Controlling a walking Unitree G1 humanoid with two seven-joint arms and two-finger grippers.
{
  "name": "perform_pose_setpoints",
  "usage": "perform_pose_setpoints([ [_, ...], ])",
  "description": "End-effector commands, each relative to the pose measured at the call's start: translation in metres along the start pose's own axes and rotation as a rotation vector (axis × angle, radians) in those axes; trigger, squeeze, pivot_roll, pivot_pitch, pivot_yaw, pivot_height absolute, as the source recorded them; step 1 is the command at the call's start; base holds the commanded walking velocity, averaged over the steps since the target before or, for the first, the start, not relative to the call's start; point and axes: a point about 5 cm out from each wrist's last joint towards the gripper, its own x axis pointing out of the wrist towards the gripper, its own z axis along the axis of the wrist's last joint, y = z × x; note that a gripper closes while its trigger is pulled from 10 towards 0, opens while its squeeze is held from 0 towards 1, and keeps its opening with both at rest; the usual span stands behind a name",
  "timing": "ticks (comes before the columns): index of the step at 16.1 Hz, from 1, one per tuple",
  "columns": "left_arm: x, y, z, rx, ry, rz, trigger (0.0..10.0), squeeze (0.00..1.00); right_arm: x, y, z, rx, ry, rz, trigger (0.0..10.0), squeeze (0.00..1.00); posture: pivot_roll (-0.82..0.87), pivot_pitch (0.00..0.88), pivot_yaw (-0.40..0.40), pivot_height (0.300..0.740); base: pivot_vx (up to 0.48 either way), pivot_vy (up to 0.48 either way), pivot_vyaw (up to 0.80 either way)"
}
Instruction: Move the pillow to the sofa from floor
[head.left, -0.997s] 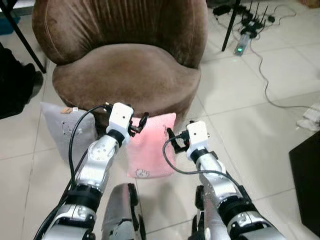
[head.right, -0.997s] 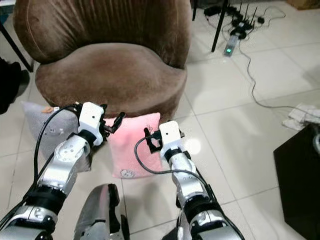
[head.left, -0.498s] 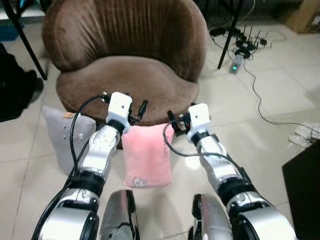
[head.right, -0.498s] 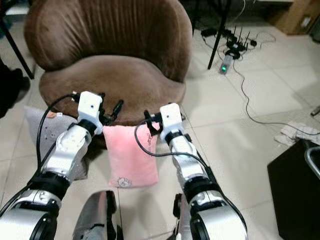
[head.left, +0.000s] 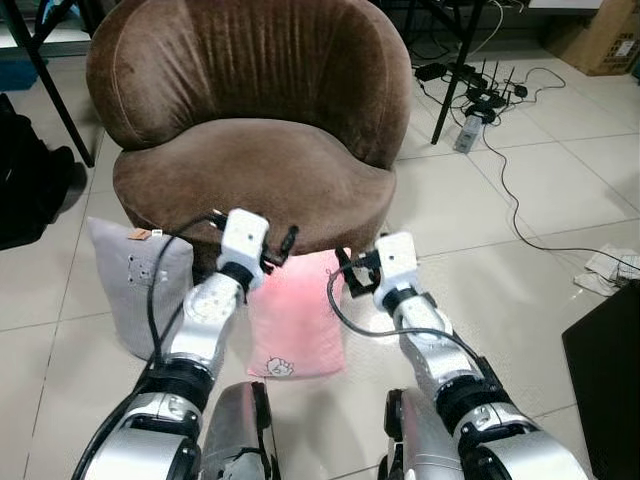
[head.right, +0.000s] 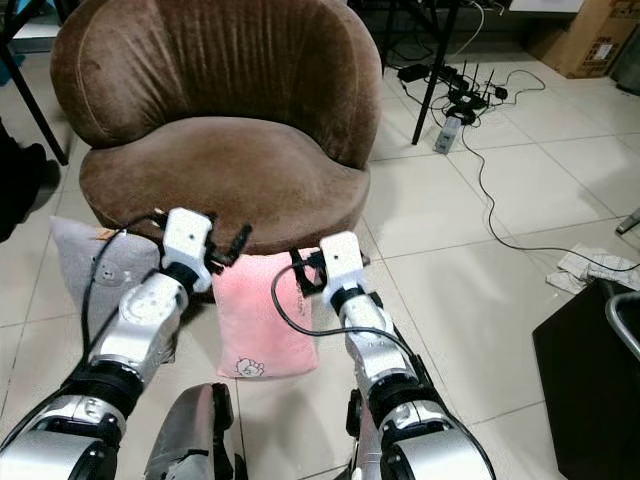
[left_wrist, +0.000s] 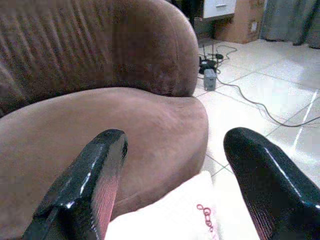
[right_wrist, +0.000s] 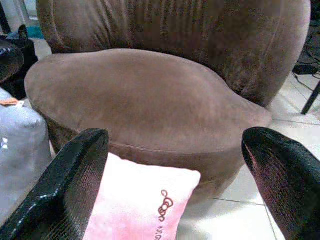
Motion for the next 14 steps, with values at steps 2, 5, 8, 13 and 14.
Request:
perform_pose_setpoints([
  [2,0.009,-0.002,0.011,0.023,-0.025,-0.033,10.0,0.00,0.005,-0.009,0.010,0.004,-0.041,-0.039,10.0,0.00,-0.05,0.000,0.030,0.597,0.000,0.000,0.00],
  [5,0.012,-0.001,0.015,0.028,-0.038,-0.039,10.0,0.00,0.008,-0.013,0.016,-0.007,-0.047,-0.042,10.0,0.00,-0.06,0.000,0.031,0.597,0.000,0.000,0.00],
  [8,0.011,0.000,0.013,0.026,-0.033,-0.032,10.0,0.00,0.007,-0.010,0.010,-0.027,-0.008,-0.022,10.0,0.00,-0.05,0.000,0.030,0.587,0.000,0.000,0.00],
  [13,0.008,0.000,0.010,0.013,-0.036,-0.016,10.0,0.00,0.005,-0.003,0.005,-0.024,0.004,0.010,10.0,0.00,-0.03,0.015,0.011,0.543,0.000,0.000,0.00],
  [14,0.008,-0.001,0.009,0.010,-0.037,-0.013,10.0,0.00,0.005,-0.002,0.004,-0.024,0.009,0.024,10.0,0.00,-0.02,0.018,0.006,0.534,0.000,0.000,0.00],
])
